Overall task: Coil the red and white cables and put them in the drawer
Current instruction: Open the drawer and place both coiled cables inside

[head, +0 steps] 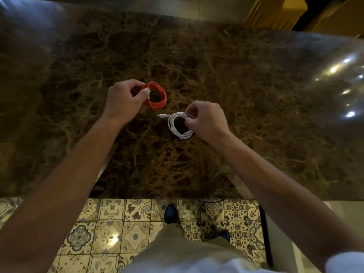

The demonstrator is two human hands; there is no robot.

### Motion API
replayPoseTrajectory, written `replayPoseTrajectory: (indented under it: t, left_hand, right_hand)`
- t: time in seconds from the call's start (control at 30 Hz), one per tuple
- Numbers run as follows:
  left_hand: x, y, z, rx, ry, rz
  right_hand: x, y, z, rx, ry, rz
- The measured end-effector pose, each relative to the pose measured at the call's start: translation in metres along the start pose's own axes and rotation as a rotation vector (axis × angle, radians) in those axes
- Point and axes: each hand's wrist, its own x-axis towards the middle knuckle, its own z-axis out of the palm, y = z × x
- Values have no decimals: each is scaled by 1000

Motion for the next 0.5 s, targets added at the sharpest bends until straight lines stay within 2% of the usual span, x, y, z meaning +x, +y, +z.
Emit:
replayPoseTrajectory:
  t: [0.23,0.5]
  left_hand:
    - [-32,33,9,-81,-17,44]
    - [-98,89,40,-163,-39,83]
  right_hand:
    - [-44,18,-28,118,51,44]
    - [-119,64,-79,127,159,43]
